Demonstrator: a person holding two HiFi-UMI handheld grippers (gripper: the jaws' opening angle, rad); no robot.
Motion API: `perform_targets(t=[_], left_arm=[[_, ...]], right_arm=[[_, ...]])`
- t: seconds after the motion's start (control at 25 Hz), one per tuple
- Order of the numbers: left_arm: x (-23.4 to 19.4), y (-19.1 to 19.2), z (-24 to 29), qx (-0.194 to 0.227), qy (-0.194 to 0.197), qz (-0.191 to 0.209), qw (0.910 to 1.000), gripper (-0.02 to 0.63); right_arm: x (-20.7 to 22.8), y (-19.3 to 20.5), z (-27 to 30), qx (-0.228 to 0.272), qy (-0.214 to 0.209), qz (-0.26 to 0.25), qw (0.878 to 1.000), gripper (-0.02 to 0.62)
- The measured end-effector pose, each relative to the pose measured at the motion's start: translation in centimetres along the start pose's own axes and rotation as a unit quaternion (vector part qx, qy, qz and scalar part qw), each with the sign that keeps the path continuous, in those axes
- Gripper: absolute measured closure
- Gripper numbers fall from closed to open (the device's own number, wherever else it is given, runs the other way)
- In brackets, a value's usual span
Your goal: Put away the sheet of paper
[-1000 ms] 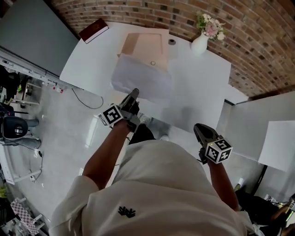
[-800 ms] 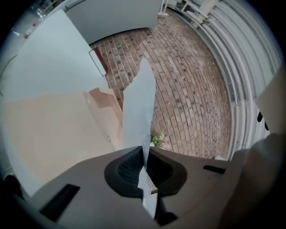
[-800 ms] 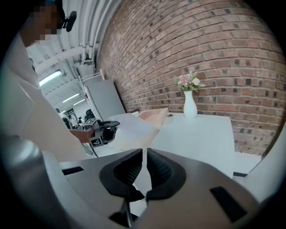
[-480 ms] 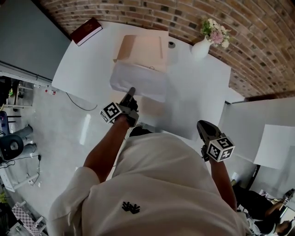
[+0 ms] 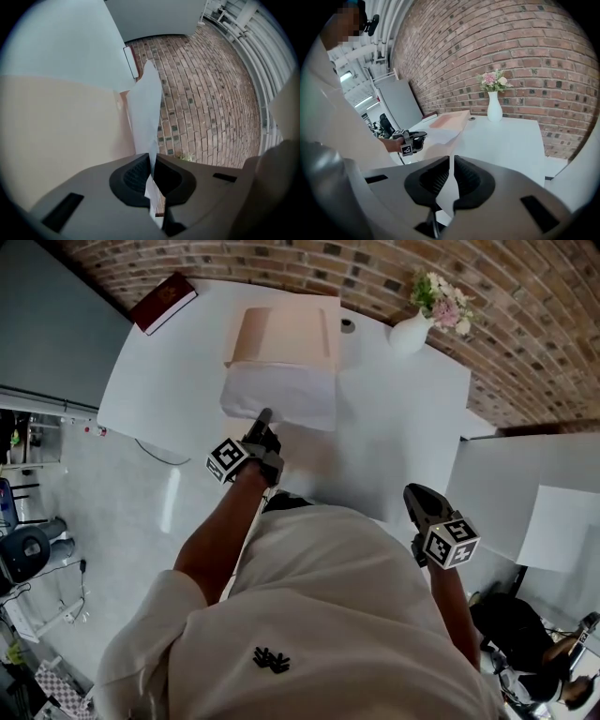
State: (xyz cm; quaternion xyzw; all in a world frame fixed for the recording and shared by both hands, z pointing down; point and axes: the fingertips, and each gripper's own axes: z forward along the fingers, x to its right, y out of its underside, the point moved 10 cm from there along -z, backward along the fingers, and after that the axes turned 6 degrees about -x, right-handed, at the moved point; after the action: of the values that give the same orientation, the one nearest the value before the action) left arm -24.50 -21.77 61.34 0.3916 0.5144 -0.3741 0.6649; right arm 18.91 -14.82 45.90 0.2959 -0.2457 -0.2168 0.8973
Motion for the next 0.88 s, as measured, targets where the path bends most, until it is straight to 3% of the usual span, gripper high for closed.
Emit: perform_targets(t=[0.88], left_arm=[[-1.7, -5.2, 8.1, 0.016, -0.036, -0.044, 0.9983, 0.583]], right_arm=[[-1.6, -0.6, 2.2, -0.022, 0.048, 0.060, 0.997, 0.541]])
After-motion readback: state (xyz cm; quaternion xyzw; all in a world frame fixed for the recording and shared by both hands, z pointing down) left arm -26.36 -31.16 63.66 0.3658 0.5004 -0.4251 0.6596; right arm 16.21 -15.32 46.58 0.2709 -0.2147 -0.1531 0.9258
